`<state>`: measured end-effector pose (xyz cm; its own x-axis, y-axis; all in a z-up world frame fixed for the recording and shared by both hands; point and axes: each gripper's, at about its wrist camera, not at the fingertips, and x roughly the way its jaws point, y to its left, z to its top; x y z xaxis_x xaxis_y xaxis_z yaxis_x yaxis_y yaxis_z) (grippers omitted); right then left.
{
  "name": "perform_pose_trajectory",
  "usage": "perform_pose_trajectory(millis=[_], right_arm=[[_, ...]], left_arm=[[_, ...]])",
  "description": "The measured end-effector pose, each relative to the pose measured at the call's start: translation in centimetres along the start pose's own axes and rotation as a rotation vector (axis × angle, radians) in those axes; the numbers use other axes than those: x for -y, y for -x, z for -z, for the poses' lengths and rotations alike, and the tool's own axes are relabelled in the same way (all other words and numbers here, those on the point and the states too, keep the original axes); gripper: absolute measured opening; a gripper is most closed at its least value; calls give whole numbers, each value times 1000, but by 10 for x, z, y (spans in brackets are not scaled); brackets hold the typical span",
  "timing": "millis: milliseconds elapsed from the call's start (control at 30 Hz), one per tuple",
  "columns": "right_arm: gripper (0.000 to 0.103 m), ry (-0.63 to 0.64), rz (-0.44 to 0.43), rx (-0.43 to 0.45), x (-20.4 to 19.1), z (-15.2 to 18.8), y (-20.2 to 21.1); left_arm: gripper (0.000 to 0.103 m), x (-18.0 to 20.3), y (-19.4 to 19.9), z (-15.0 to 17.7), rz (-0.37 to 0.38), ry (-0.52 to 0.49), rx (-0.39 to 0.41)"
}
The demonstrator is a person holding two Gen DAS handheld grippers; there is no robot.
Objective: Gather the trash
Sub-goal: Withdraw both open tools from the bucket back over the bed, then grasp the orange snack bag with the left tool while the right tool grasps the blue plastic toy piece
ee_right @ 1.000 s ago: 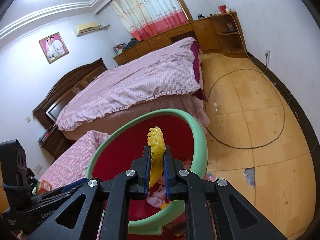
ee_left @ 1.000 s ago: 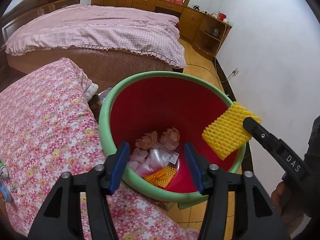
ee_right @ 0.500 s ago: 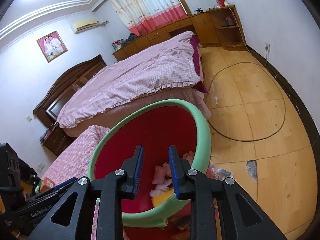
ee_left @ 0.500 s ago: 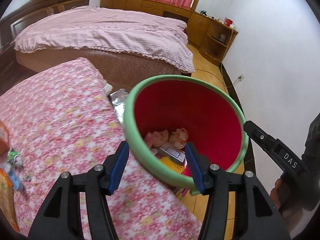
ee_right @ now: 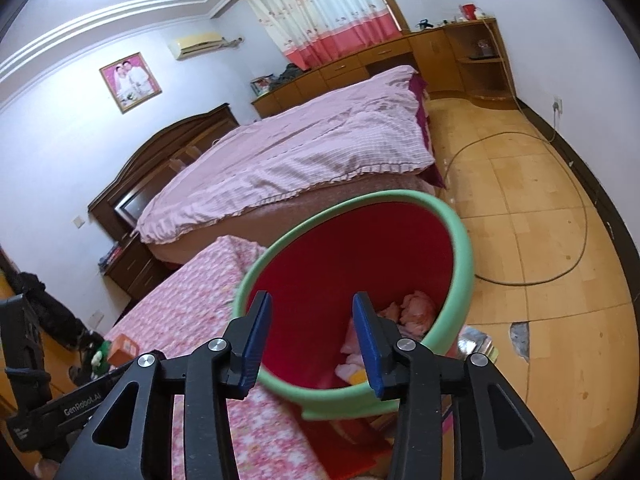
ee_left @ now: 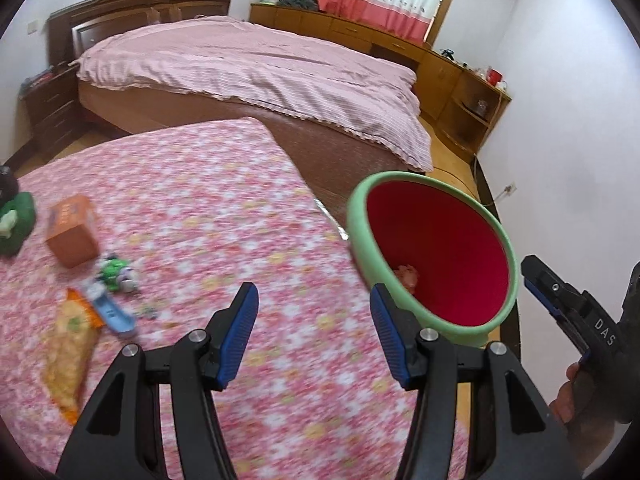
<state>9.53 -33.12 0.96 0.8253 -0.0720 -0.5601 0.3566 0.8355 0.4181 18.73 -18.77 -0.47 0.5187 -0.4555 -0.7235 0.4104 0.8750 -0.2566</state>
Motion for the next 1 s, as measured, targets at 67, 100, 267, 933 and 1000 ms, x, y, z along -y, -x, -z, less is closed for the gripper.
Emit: perform_pose_trajectory(millis=[67,100,267,933,1000], right_arm=[[46,8,-7,-6,-7,2,2],[46,11,-13,-9,-10,4,3],[47,19,-35,-24,-24,10,4],[49,90,-58,-107,-77,36,-9],[49,92,-57,-115,-79,38,-11]], left_arm=[[58,-11,8,4,-22,6,6],[58,-17,12,5,-33,11,8],[58,-50,27,14,-99,38,15],[58,-155,28,42,-269,125,-67],[58,-160,23,44,-262,141,-82]])
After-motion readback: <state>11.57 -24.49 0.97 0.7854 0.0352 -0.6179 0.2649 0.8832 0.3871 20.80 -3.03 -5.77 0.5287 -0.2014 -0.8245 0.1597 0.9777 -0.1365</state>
